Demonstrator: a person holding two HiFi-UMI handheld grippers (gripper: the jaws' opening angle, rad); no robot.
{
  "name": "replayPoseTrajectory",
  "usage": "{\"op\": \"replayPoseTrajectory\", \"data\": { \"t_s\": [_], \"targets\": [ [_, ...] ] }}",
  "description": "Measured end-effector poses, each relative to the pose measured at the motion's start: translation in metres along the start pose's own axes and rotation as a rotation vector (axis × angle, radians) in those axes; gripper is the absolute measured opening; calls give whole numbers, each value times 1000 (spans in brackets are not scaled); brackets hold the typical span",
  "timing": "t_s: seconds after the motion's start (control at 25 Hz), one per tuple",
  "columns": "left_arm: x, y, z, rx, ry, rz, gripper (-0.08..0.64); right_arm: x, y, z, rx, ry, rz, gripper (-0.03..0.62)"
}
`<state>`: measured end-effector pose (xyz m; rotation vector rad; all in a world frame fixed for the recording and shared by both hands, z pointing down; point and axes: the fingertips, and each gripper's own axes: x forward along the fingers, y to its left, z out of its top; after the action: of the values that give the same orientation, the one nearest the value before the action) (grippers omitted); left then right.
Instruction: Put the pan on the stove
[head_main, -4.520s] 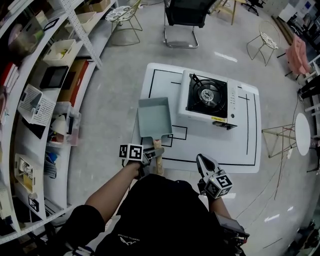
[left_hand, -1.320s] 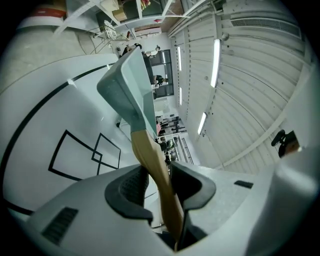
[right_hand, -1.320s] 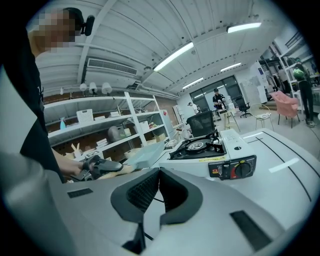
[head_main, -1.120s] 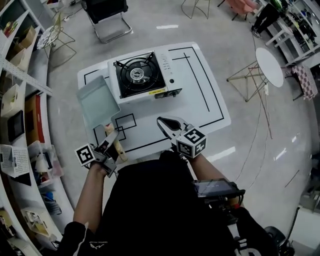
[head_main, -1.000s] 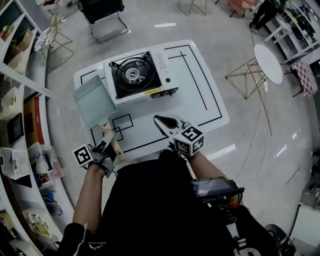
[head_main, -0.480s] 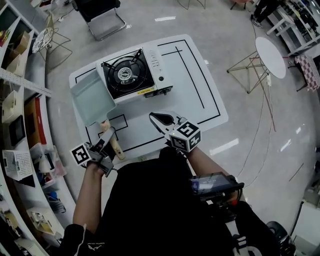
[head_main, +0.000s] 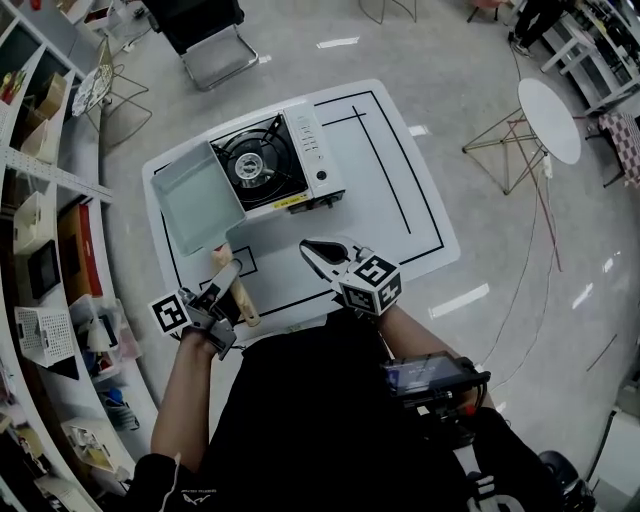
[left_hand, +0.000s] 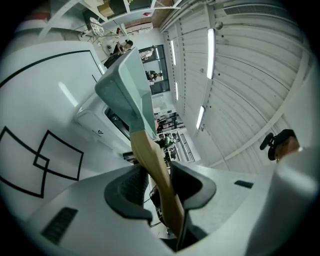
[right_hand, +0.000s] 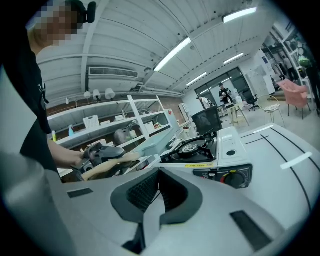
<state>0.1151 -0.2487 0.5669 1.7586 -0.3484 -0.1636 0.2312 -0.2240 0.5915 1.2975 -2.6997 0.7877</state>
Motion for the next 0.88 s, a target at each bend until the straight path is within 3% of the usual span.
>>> {"op": "replayPoseTrajectory", "data": {
  "t_s": [0.68, 0.88],
  "targets": [
    [59, -7, 5, 27, 70, -1, 143, -11, -31, 5, 26, -3, 19, 26],
    [99, -3, 7, 28, 86, 11, 144, -21, -63, 10, 33, 4, 33, 26]
  ]
}}
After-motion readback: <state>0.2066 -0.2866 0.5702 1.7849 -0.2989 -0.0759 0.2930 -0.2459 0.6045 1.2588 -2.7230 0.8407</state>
